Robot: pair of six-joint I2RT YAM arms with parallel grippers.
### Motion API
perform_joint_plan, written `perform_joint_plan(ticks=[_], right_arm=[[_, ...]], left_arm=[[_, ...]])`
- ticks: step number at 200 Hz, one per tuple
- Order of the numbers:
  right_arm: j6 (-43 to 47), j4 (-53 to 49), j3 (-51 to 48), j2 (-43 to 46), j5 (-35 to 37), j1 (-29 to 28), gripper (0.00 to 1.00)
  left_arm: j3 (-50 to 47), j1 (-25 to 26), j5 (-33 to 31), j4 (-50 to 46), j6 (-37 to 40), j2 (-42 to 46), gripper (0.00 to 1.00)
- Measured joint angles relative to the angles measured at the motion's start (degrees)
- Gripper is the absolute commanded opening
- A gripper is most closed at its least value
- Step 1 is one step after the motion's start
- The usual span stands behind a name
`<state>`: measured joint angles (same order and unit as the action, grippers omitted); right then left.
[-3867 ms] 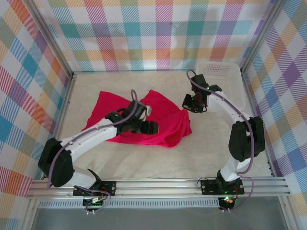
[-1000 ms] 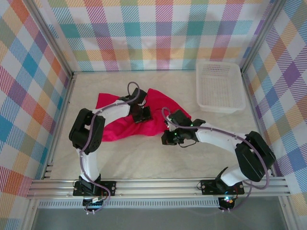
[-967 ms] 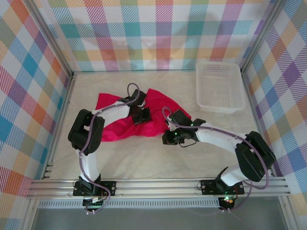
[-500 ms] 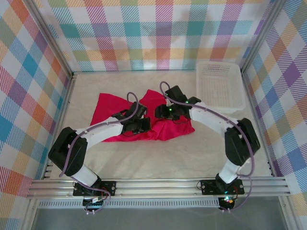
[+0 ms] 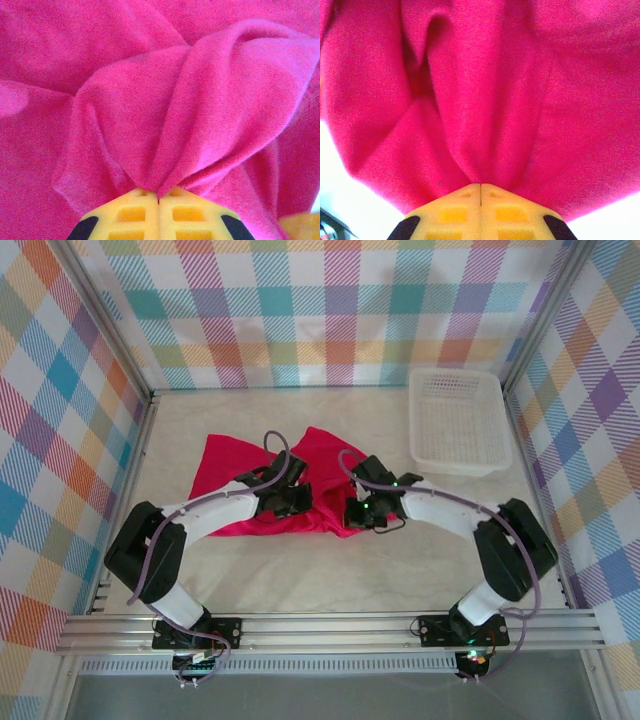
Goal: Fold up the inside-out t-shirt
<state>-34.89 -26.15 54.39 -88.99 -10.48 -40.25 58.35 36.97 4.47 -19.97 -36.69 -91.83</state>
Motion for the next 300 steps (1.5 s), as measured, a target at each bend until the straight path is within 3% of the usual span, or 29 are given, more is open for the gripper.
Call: perform_joint_plan(ticks=[42,61,64,74,86,101,144,209,215,229,236,275,300], right_arm=[[0.2,3.8,-8.3,8.2,-0.9,-4.9,0.0],[0.2,4.4,-9.7,6.8,-0.9,-5.1,0.0],[0.2,4.4,-9.8,6.6,-0.9,-5.1,0.01],[0.2,4.2,-9.8,6.3,-0.9,-5.1,0.26],[0.5,4.0,-9.7,6.3,-0.7,-5.1,0.34],[0.6,2.9,-9.0,7.0,0.5,-5.1,0.36],[0.8,-0.8,-1.2,7.3,7.0,-5.1,0.32],[1.7,-0.5,9.5,-8.9,12.0,-3.5,0.35],[1.9,-0.5,10.2,-9.9,12.2,-3.3,0.31],[2.9,-0.6,11.6,-11.6,12.3,-2.9,0.09],[3.2,-0.8,12.4,-12.1,12.3,-2.8,0.0],[5.0,-4.5,16.6,-9.5,11.3,-2.6,0.0],[6.8,-8.7,18.2,-1.0,10.6,-2.6,0.0]], left_arm=[[1.8,0.0,1.0,-0.7,-1.4,-0.2,0.43],[1.8,0.0,1.0,-0.7,-1.9,-0.3,0.46],[1.8,0.0,1.1,-0.7,-1.9,-0.3,0.46],[1.8,0.0,1.1,-0.7,-1.9,-0.4,0.44],[1.8,0.0,1.4,-0.7,-2.0,-0.5,0.41],[1.8,0.0,1.6,-0.8,-2.6,-0.8,0.34],[1.8,0.0,1.9,-1.0,-2.6,-1.8,0.32],[1.6,0.0,0.9,-2.5,-2.5,-1.5,0.32],[1.3,0.0,0.9,-2.5,-2.5,-1.4,0.32],[0.5,0.0,0.8,-2.5,-2.5,-0.8,0.32],[0.2,0.0,0.8,-2.4,-2.5,-0.6,0.29],[0.1,-0.7,0.2,-2.4,-3.0,-0.9,0.0],[3.6,-2.7,-0.6,-4.0,-2.5,-4.5,0.0]])
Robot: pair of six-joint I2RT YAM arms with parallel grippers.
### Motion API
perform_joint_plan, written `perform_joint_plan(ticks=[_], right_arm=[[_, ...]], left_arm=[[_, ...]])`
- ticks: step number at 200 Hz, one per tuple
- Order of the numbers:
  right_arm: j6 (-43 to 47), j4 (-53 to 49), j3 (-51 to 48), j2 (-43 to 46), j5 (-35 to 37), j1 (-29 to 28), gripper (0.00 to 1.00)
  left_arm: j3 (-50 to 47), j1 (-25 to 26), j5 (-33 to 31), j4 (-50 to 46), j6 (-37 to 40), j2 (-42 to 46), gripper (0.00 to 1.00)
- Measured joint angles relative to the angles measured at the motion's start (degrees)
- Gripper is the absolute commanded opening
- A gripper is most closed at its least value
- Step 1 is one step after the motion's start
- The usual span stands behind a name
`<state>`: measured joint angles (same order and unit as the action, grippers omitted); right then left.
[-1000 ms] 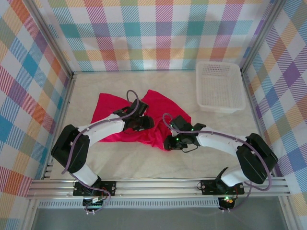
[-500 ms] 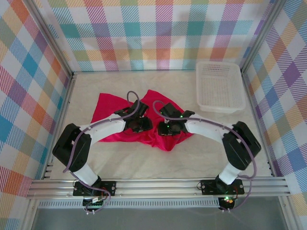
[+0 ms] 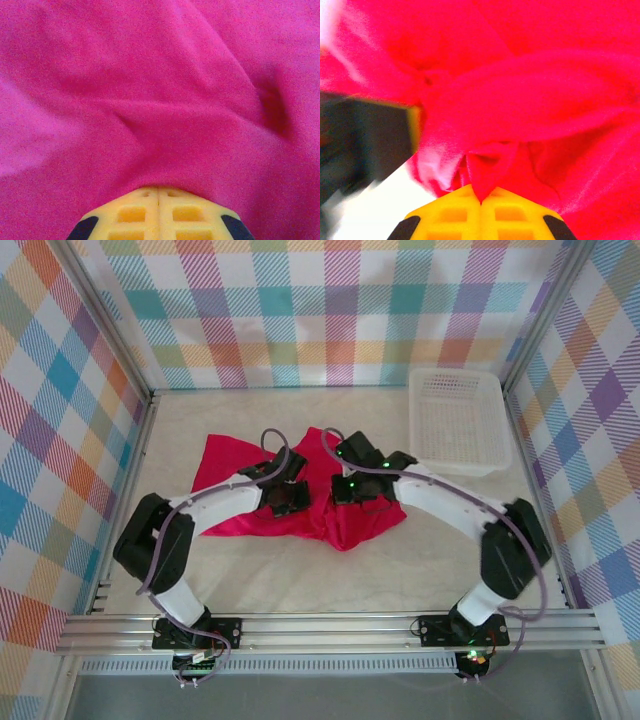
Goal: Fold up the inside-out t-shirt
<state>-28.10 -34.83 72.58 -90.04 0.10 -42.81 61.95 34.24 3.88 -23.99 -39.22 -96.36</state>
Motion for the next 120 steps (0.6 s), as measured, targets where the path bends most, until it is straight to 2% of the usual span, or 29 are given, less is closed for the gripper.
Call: perform_joint_plan(ticks=[51,89,110,120], right_arm=[[1.8,-3.9,2.3,18.5,-1.9,2.7,0.0],[1.5,-0.2,-6.7,21.3,-5.5,7.7,0.0],[0.8,3.3,-14.8,16.1,-8.5,10.3,0.0],[0.4,4.2,-17.7,13.2,-9.7,11.0,0.0]], left_arm=[[5.6,-4.5,-2.3,-3.2,0.8,-2.4,0.0],[5.2,-4.9,-3.1,-4.4,1.7,-0.5,0.0],[2.3,-4.3,-1.6,-3.2,3.2,4.3,0.22],[0.7,-3.7,-0.8,-2.2,3.5,7.0,0.26]])
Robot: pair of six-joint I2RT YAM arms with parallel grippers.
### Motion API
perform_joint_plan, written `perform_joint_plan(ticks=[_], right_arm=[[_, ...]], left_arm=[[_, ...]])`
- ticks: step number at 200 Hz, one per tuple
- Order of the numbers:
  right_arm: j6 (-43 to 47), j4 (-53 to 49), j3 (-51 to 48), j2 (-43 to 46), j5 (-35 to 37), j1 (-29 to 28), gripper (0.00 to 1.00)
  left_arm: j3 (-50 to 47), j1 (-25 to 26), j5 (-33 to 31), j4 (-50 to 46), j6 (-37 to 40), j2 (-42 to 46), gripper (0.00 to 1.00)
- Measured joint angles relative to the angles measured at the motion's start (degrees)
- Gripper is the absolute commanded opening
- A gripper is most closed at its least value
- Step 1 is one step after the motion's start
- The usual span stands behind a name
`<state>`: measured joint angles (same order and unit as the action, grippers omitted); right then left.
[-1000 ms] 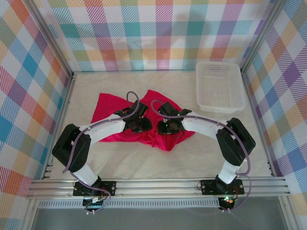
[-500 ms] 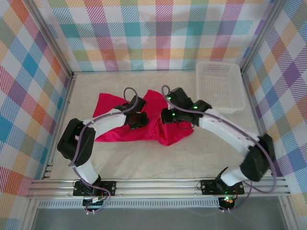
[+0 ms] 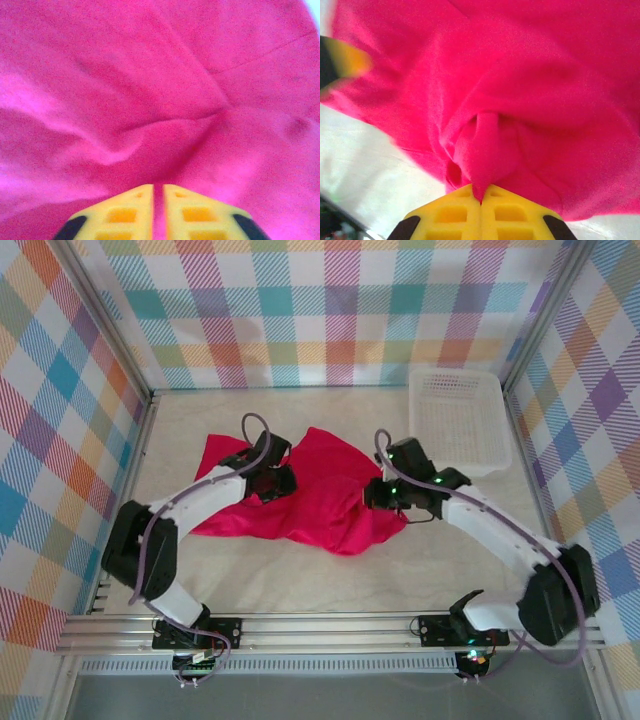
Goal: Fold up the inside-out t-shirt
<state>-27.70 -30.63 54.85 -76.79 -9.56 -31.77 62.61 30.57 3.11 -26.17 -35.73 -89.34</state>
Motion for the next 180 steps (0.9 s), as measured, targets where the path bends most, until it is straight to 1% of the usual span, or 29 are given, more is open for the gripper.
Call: perform_joint_plan(ticks=[22,47,69,93,116,131,161,180], right_arm=[[-0.6,1.1,-3.1,-3.0,-1.6,0.7,0.0],[-1.0,3.4,-3.0,-2.8,-2.7,0.6,0.0],[-1.4,4.6,-2.8,-2.8,-3.1,0.6,0.0],[-1.4,4.9,-2.8,-2.6,-3.1,0.7,0.0],[-1.4,4.9,-2.7,-2.1,-3.1,0.7,0.0],[-1.4,4.9,-2.7,-1.4,-3.1,0.7,0.0],[-1.4,4.9,-2.7,-0.3,-3.1,0.7,0.0],[-1.4,4.9,-2.7,-0.2,-3.2,0.7,0.0]], left_arm=[[-2.2,4.0,3.0,2.3,0.5,4.7,0.22],[-3.3,10.0,6.5,5.1,-1.4,6.1,0.26],[-3.4,14.5,8.2,7.3,-4.2,3.8,0.26],[-2.0,18.2,8.7,8.6,-5.7,-3.0,0.25],[0.0,20.0,8.3,8.4,-6.0,-9.7,0.25],[1.3,20.4,7.8,8.2,-6.5,-12.6,0.32],[3.7,20.4,6.6,8.4,-8.0,-15.5,0.42],[4.4,20.5,6.3,8.7,-8.7,-16.5,0.42]])
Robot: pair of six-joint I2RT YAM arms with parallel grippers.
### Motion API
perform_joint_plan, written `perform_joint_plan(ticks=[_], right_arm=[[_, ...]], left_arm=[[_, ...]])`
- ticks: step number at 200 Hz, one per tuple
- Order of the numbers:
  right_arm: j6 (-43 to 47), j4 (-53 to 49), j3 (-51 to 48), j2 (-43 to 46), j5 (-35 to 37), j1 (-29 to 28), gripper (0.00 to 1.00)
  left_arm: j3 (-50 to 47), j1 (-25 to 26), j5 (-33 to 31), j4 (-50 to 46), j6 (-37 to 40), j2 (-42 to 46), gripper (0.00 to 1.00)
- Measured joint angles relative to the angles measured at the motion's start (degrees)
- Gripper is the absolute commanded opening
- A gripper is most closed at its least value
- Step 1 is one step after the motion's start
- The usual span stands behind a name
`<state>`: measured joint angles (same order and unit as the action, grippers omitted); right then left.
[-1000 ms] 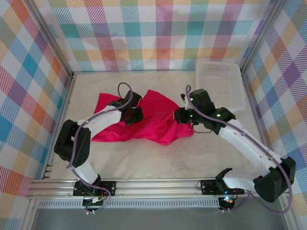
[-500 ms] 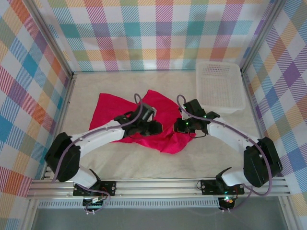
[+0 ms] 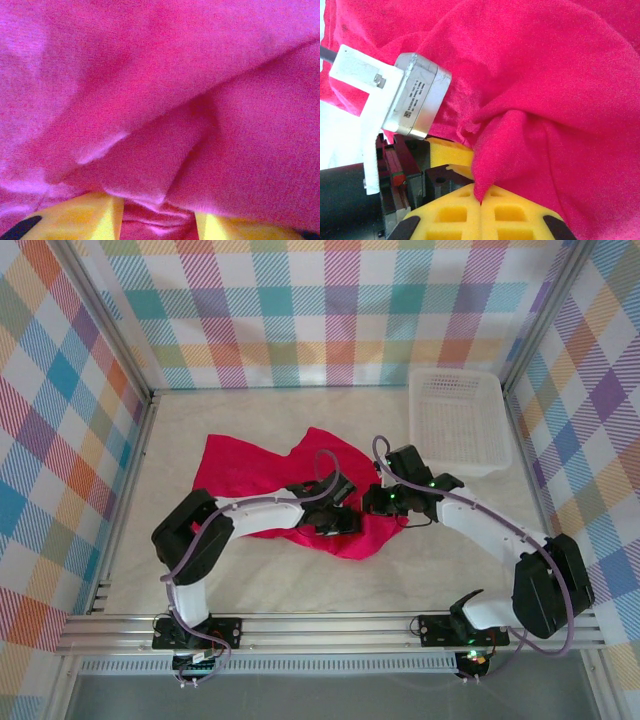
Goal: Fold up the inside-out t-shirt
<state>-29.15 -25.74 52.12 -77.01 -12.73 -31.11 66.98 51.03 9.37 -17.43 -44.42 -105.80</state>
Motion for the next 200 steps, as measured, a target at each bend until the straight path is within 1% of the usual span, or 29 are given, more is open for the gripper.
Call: perform_joint_plan(ticks=[7,40,68,88,109,139,151,169,200], right_arm=[[0.0,0.0,0.0,0.0,0.0,0.0,0.0],[0.0,0.0,0.0,0.0,0.1,0.0,0.0],[0.0,0.0,0.0,0.0,0.9,0.6,0.0],[-0.4,1.1,-1.1,-0.1,1.6,1.8,0.0],[-0.6,3.0,-2.8,-2.1,2.4,2.8,0.0],[-1.6,6.2,-3.8,-9.2,3.0,3.4,0.0],[-1.9,7.5,-3.8,-11.5,2.8,3.4,0.0],[-2.4,8.7,-3.8,-12.5,2.6,3.2,0.0],[-3.0,7.1,-2.6,-12.4,2.8,3.5,0.0]], left_arm=[[0.2,0.0,0.0,0.2,-0.3,-0.3,0.38],[0.6,0.2,-1.1,-0.3,-1.4,-1.7,0.0],[3.3,0.3,-3.3,-5.2,-0.8,-1.6,0.0],[6.9,0.3,-5.5,-10.4,0.4,0.8,0.0],[10.6,0.2,-7.4,-14.0,1.8,7.3,0.0],[11.6,0.1,-7.8,-13.2,2.7,18.7,0.0],[9.9,0.1,-7.8,-10.8,3.0,22.5,0.0],[3.8,0.1,-7.8,-6.9,3.6,27.1,0.0],[-6.8,-0.5,-8.0,-3.5,3.6,29.5,0.0]])
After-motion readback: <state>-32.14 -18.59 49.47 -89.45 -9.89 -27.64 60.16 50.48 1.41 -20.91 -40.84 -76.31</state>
